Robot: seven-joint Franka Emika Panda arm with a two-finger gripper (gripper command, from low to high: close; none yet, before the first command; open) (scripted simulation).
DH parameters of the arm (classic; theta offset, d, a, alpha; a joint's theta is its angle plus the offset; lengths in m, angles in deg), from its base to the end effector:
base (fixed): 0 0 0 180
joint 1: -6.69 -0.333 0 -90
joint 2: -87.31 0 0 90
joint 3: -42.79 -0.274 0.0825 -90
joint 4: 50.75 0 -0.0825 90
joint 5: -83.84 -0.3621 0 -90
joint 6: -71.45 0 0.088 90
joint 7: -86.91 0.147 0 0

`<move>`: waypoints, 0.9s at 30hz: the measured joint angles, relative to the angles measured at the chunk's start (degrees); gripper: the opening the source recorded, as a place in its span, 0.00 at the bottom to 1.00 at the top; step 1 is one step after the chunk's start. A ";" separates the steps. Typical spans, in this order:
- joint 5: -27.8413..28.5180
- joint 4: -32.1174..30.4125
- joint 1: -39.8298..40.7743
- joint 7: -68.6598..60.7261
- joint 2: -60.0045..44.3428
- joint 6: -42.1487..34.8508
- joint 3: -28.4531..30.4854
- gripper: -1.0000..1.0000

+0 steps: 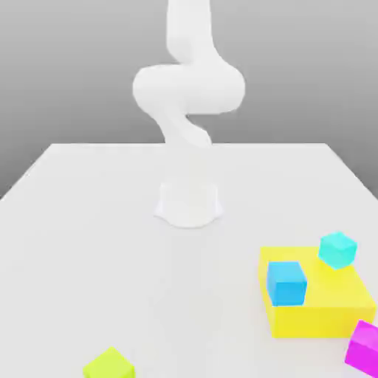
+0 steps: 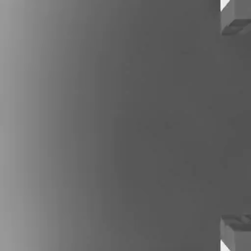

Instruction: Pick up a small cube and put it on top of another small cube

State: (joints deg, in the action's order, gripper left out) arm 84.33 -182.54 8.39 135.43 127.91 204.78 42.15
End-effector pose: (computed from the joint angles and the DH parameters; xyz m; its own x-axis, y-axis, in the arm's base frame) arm 0.4119 -0.0070 0.6197 0.4755 -0.7522 0.4562 -0.5695 -0.6584 -0.4921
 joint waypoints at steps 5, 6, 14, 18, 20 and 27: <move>1.14 -0.02 3.25 5.60 -10.74 3.19 -1.11 0.50; 1.36 -0.02 3.88 6.68 -12.82 3.81 -1.31 0.50; 3.27 -0.04 7.37 15.46 -29.46 8.73 -1.44 0.50; 3.59 -0.05 8.77 19.39 -37.76 11.21 -0.85 0.50; 3.40 -0.07 9.69 21.12 -41.89 12.46 -0.66 0.50; 0.82 -0.13 10.81 25.79 -56.28 16.89 0.39 0.50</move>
State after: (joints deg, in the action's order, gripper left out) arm 85.15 -182.67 19.20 161.22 71.63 221.68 42.54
